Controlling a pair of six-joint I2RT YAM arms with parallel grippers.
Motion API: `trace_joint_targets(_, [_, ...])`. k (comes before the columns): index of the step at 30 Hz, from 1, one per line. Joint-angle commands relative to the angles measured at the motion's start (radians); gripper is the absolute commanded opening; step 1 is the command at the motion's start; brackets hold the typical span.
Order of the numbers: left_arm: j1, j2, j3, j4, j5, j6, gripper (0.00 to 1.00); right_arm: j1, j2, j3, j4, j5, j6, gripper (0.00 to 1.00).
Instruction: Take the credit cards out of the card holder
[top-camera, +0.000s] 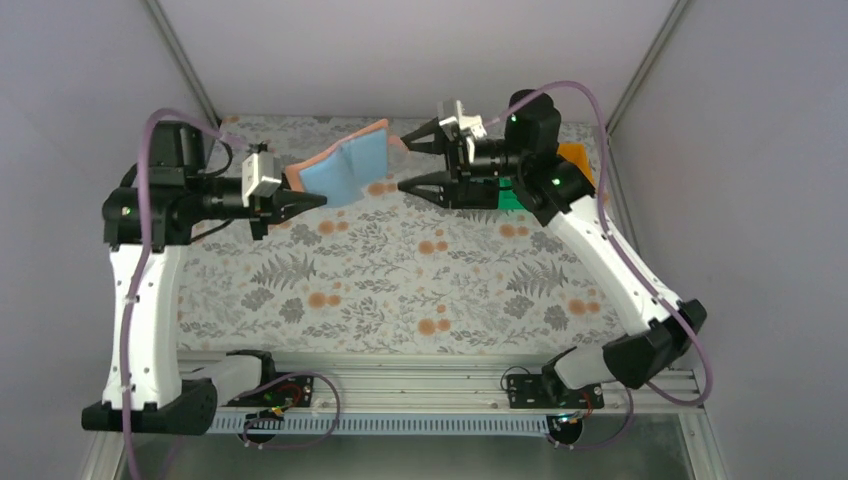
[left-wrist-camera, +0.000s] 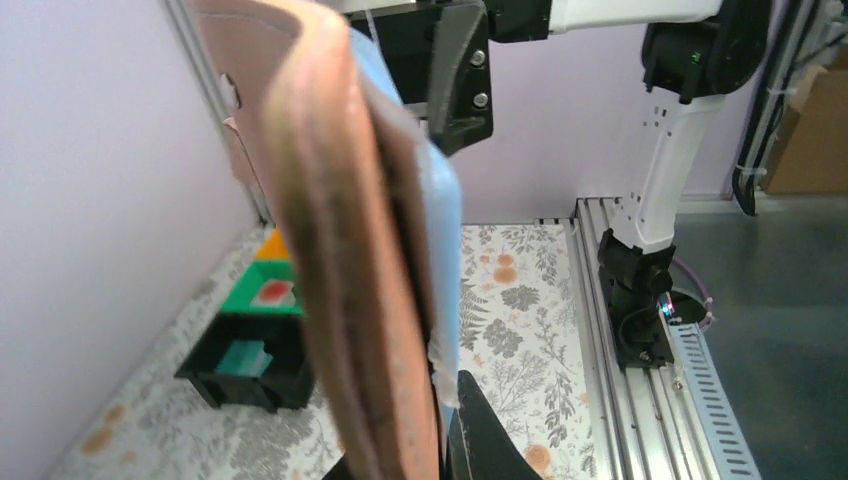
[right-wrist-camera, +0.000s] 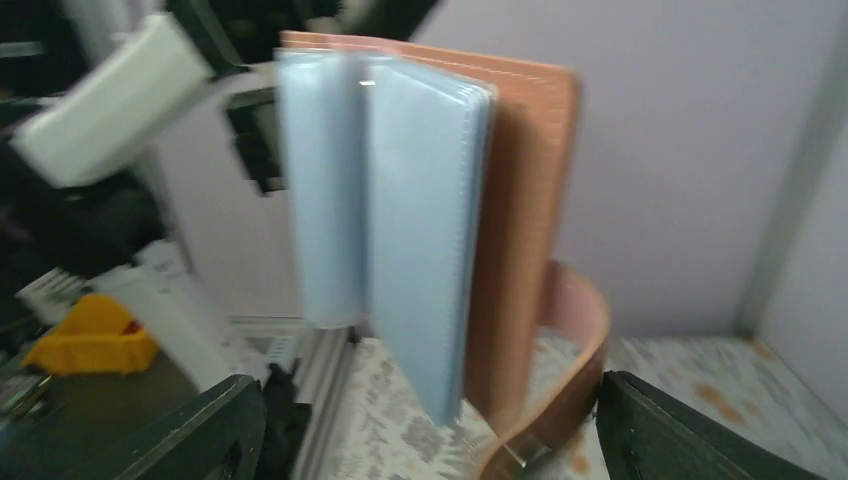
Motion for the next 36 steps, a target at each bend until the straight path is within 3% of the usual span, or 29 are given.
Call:
trace_joint_targets(1, [-0.011, -0.036, 0.062, -0.123, 0.035, 0.143, 0.02, 0.089, -0.054, 0.011, -0.061, -0.167, -0.188, 0.84])
trace_joint_targets(10, [-0.01, -0.061, 0.072, -0.123, 0.097, 0.148, 0.02, 0.113, -0.018, 0.12, -0.137, -0.064, -0.251, 0.88])
trace_joint_targets(14, [-0.01, -0.061, 0.067, -0.123, 0.098, 0.15, 0.02, 0.114, -0.012, 0.163, -0.172, -0.077, -0.281, 0.77])
trace_joint_targets(21, [-0.007, -0.069, 0.041, -0.119, 0.053, 0.167, 0.03, 0.11, -0.088, 0.127, -0.189, -0.131, -0.392, 0.43])
trace_joint_targets(26, [-0.005, -0.069, 0.04, -0.104, 0.035, 0.15, 0.02, 0.11, -0.098, 0.081, -0.088, -0.175, -0.331, 0.33])
trace_joint_targets(31, [-0.005, -0.065, 0.005, -0.069, 0.02, 0.119, 0.02, 0.122, -0.014, 0.155, -0.076, -0.079, -0.206, 0.19])
trace_joint_targets(36, [-0.004, -0.063, 0.002, -0.057, 0.02, 0.107, 0.02, 0.141, -0.012, 0.144, -0.077, -0.054, -0.208, 0.15])
